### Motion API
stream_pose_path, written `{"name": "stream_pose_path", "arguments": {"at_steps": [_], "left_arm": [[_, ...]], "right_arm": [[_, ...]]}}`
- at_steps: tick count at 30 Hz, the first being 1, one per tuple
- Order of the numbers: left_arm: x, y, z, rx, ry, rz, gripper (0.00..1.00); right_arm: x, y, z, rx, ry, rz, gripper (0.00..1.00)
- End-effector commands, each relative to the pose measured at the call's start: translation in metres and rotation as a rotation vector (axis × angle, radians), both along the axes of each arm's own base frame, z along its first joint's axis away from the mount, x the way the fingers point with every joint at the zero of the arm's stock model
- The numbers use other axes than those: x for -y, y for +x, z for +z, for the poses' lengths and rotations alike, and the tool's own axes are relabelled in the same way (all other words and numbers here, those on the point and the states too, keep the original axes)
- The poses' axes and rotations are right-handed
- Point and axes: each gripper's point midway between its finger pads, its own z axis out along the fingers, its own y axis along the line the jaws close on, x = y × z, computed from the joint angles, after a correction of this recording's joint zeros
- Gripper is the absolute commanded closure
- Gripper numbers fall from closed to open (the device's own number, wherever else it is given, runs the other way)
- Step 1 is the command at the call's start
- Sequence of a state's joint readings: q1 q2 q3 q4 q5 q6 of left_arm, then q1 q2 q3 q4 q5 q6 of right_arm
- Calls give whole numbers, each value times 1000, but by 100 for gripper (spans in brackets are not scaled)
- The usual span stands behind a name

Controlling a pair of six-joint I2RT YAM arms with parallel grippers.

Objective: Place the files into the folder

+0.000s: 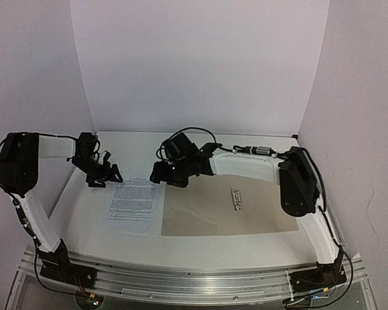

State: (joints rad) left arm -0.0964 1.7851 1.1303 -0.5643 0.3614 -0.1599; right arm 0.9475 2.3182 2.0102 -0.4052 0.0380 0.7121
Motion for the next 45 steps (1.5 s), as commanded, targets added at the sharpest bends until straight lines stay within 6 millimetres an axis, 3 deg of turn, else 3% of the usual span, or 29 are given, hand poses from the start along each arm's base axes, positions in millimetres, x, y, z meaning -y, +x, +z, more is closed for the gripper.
{"name": "stream_pose_path", "arguments": {"at_steps": [1,7,11,29,37,45], "left_arm": [[9,-1,6,23,-73,35,14],[3,-12,-7,2,-46,56,18],[3,-12,-9,4,-50,60,21],[1,-14,-15,-8,-39,67,27],[1,-14,-16,-8,-38,65,27],[2,-14,-17,-9,-42,63,27]], "right_arm": [[-36,-16,-26,-153,119,52,32],[-47,-19,-46,-213,148,41,42],[-40,-26,-70,-287,128,-7,45],[-38,-39,-109,-415,111,-23,44],[-43,-39,-103,-411,134,7,44],[-55,-31,-66,-313,212,63,49]]}}
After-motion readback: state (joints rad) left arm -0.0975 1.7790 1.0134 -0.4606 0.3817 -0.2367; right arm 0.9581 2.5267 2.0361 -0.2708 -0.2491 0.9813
